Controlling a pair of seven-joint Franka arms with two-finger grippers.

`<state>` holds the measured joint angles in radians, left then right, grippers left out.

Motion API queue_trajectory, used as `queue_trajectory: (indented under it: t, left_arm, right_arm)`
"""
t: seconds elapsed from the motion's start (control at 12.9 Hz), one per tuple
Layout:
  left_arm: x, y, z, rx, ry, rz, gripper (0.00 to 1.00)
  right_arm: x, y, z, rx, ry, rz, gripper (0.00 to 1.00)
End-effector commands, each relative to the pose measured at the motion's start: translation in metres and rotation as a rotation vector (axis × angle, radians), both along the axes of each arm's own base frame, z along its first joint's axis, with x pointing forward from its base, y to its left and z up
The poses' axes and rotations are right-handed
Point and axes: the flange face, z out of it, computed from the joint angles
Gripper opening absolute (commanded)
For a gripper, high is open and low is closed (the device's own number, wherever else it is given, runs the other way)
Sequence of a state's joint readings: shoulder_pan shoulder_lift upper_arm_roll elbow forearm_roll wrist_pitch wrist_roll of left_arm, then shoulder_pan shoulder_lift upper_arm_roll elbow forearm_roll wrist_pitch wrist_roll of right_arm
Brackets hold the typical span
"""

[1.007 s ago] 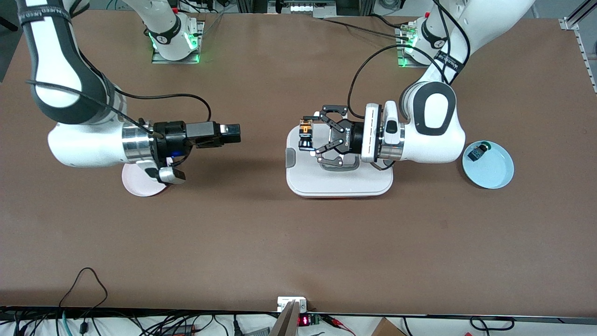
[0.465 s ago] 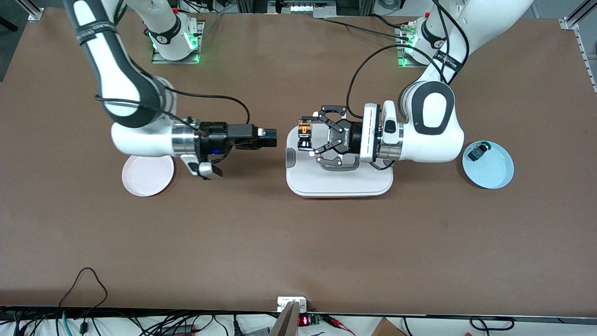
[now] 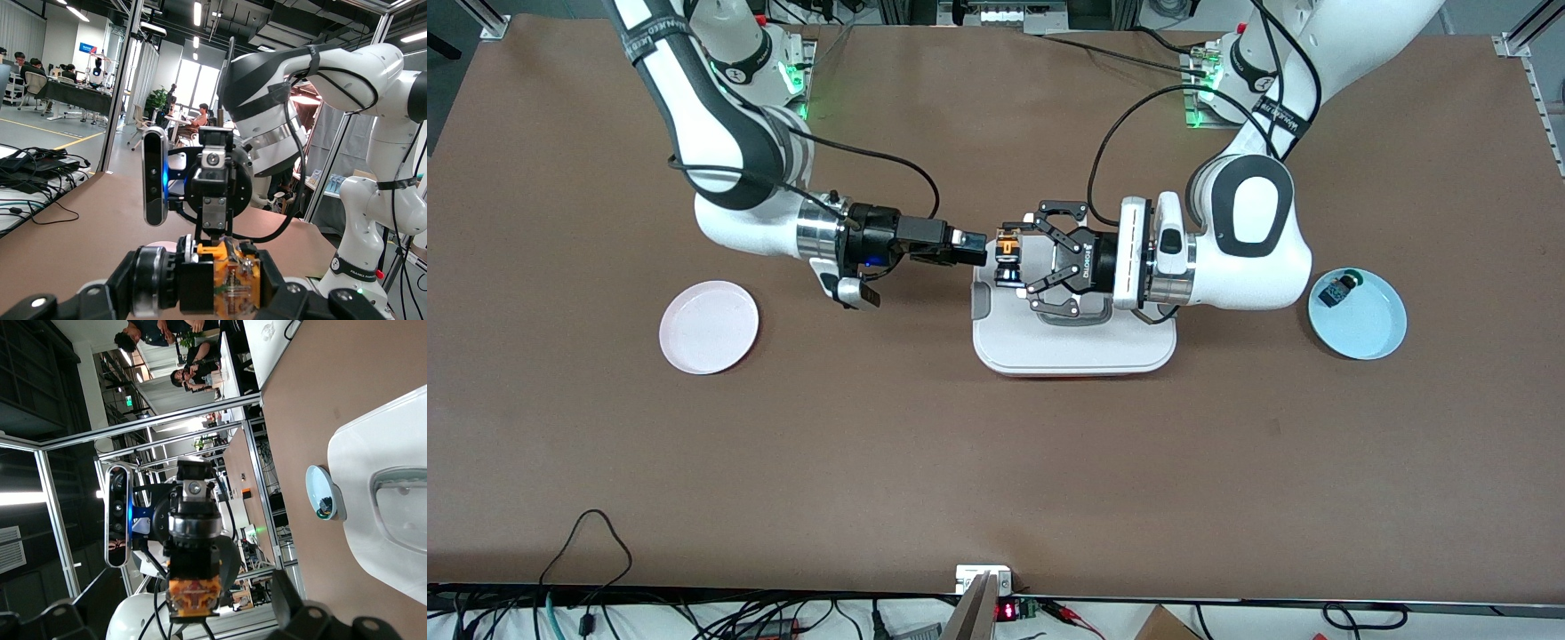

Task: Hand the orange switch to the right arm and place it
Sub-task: 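Close the right gripper on the orange switch held by the left gripper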

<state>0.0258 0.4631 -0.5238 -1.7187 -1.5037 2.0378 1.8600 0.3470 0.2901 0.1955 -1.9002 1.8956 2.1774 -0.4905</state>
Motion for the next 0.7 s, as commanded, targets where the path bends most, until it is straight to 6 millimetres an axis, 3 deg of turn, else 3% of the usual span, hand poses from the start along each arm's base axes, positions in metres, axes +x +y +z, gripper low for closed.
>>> queue_trajectory:
  t: [0.0, 0.39, 0.62]
  left_arm:
    - [0.000, -0.001, 0.008, -0.014, 0.006, 0.018, 0.43]
    - [0.001, 0.001, 0.009, -0.013, 0.003, 0.020, 0.43]
    - [0.000, -0.001, 0.010, -0.015, 0.003, 0.018, 0.43]
  right_arm:
    - [-0.014, 0.004, 0.007, -0.002, -0.004, -0.025, 1.00]
    - [-0.021, 0.019, 0.008, 0.003, 0.008, -0.052, 1.00]
    - [-0.024, 0.027, 0.007, -0.007, 0.009, -0.059, 0.93]
